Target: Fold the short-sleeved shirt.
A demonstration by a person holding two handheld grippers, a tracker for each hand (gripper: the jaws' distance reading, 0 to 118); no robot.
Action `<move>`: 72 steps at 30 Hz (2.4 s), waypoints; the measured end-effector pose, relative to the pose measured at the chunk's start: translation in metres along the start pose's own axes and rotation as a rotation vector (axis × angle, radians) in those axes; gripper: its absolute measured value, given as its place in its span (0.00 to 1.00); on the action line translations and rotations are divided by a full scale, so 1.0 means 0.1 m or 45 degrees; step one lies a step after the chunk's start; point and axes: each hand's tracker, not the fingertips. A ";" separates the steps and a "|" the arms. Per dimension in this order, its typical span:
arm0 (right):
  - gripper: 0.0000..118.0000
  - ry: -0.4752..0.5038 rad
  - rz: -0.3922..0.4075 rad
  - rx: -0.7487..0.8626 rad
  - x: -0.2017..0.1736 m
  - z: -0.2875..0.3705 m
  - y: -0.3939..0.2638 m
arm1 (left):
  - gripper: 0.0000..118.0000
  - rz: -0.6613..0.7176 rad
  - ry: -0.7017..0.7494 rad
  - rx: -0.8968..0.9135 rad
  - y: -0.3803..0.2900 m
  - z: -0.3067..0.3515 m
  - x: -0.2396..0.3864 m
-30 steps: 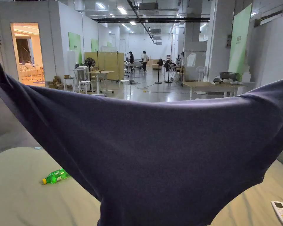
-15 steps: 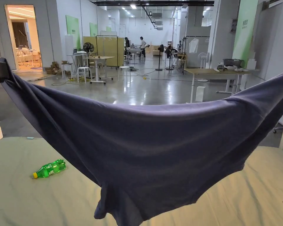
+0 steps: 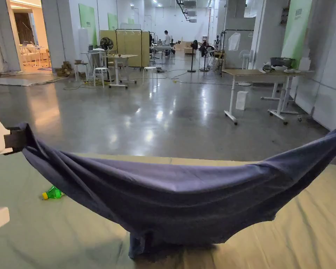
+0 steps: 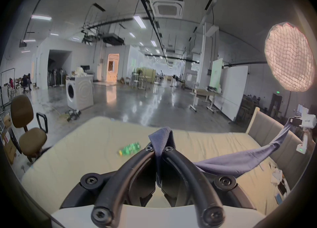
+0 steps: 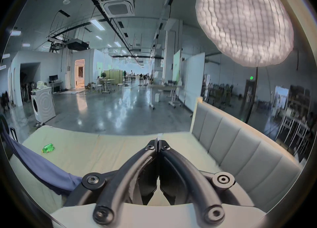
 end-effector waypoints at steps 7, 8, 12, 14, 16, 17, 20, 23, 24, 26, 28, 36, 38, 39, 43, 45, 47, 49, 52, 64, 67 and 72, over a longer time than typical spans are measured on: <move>0.01 0.001 -0.043 -0.124 0.37 0.78 -1.64 | 0.04 0.101 -0.064 -0.148 -1.48 0.73 -0.31; 0.01 -0.029 -0.023 -0.084 0.40 0.95 -1.83 | 0.04 0.125 -0.086 -0.214 -1.67 0.87 -0.35; 0.01 -0.018 -0.077 -0.241 0.63 1.53 -2.49 | 0.04 0.142 -0.085 -0.231 -2.35 1.42 -0.48; 0.01 -0.042 -0.145 -0.334 0.75 1.79 -2.79 | 0.04 0.174 -0.087 -0.292 -2.63 1.60 -0.59; 0.01 -0.100 -0.138 -0.381 0.87 2.02 -3.06 | 0.04 0.216 -0.044 -0.369 -2.91 1.75 -0.70; 0.01 -0.094 -0.155 -0.422 0.94 2.10 -3.17 | 0.04 0.209 -0.047 -0.385 -3.03 1.77 -0.79; 0.01 -0.153 -0.233 -0.493 1.18 2.21 -3.55 | 0.04 0.235 -0.023 -0.413 -3.28 1.87 -0.90; 0.01 -0.190 -0.274 -0.539 1.30 2.22 -3.81 | 0.04 0.267 0.015 -0.446 -3.43 1.88 -0.99; 0.01 -0.197 -0.295 -0.581 1.34 2.20 -3.88 | 0.04 0.282 0.016 -0.466 -3.46 1.86 -1.03; 0.01 -0.193 -0.297 -0.595 1.35 2.20 -3.98 | 0.04 0.280 0.012 -0.477 -3.46 1.86 -0.94; 0.01 -0.198 -0.252 -0.630 1.33 2.18 -4.08 | 0.04 0.260 0.014 -0.480 -3.50 1.85 -0.92; 0.69 -0.169 -0.205 -0.619 1.29 2.29 -4.18 | 0.75 0.325 0.084 -0.402 -3.42 2.00 -1.00; 0.69 -0.137 -0.148 -0.525 1.25 2.45 -3.99 | 0.75 0.210 0.084 -0.329 -3.15 2.22 -0.82; 0.69 -0.128 -0.122 -0.467 1.21 2.53 -3.88 | 0.75 0.132 0.075 -0.299 -3.02 2.32 -0.69; 0.69 -0.064 -0.126 -0.239 0.95 2.90 -3.44 | 0.74 -0.033 0.030 -0.088 -2.54 2.75 -0.09; 0.69 0.012 -0.158 -0.121 0.78 3.09 -3.27 | 0.74 -0.104 0.006 0.022 -2.48 2.87 -0.04; 0.69 0.060 -0.134 -0.050 0.51 3.34 -3.01 | 0.73 -0.189 0.024 0.104 -2.41 3.02 0.16; 0.69 0.064 -0.080 0.030 0.35 3.49 -2.92 | 0.71 -0.268 0.044 0.174 -2.31 3.16 0.48; 0.53 0.109 -0.049 0.053 0.27 3.62 -2.93 | 0.41 -0.255 0.020 0.358 -2.33 3.41 0.78; 0.00 0.193 0.146 0.074 0.01 3.85 -2.91 | 0.00 -0.327 -0.096 0.194 -2.30 3.59 1.36; 0.00 0.198 0.112 0.091 0.02 3.83 -2.92 | 0.00 -0.317 -0.115 0.175 -2.28 3.57 1.37; 0.00 0.199 0.094 0.082 0.03 3.82 -2.95 | 0.00 -0.311 -0.082 0.199 -2.25 3.55 1.32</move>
